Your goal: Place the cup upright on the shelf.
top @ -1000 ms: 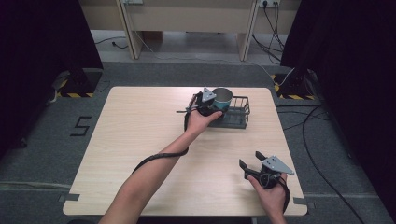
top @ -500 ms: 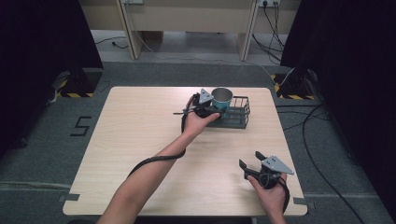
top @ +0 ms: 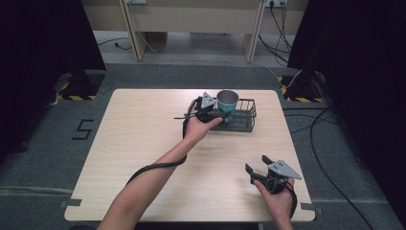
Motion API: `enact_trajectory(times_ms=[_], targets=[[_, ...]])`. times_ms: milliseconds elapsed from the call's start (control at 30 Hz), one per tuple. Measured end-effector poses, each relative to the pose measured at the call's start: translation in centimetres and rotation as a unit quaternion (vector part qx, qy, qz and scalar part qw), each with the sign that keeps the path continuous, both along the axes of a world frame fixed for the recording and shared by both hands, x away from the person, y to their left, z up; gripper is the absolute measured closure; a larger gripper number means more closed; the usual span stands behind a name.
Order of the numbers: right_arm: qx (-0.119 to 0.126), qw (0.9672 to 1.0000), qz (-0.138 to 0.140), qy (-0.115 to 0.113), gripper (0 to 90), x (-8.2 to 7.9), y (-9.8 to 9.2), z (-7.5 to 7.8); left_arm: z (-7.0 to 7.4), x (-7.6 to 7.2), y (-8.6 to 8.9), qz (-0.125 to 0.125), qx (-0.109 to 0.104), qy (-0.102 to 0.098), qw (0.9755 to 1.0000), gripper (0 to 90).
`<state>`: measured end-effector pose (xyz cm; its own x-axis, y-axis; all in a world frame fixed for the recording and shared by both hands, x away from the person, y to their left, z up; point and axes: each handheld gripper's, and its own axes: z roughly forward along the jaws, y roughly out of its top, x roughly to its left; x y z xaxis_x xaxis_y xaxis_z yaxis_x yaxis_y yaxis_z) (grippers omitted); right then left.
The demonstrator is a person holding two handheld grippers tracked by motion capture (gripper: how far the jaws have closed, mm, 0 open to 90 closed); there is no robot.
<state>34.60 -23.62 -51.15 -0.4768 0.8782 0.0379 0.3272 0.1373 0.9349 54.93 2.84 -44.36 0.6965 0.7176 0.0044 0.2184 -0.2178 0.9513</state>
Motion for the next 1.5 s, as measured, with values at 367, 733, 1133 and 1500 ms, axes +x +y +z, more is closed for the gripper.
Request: enact_trajectory(times_ms=[367, 733, 1133, 1500], targets=[[-0.005, 1.0000, -0.002, 0.000, 22.8, 0.0, 0.0, 0.0, 0.1, -0.9, 1.2, 0.000, -0.005, 0.001, 1.0000, 14.3], [-0.006, 1.0000, -0.003, 0.000, 22.9, 0.0, 0.0, 0.0, 0.4, -2.1, 2.2, -0.005, -0.011, -0.006, 0.9999, 14.3], [-0.006, 1.0000, -0.004, 0.001, 22.9, 0.0, 0.1, 0.0, 0.9, -3.4, 3.3, -0.011, -0.018, -0.019, 0.9996, 14.3], [-0.006, 1.0000, -0.005, 0.001, 22.9, 0.0, 0.1, 0.0, 1.5, -5.3, 6.1, -0.017, -0.008, -0.026, 0.9995, 14.3]])
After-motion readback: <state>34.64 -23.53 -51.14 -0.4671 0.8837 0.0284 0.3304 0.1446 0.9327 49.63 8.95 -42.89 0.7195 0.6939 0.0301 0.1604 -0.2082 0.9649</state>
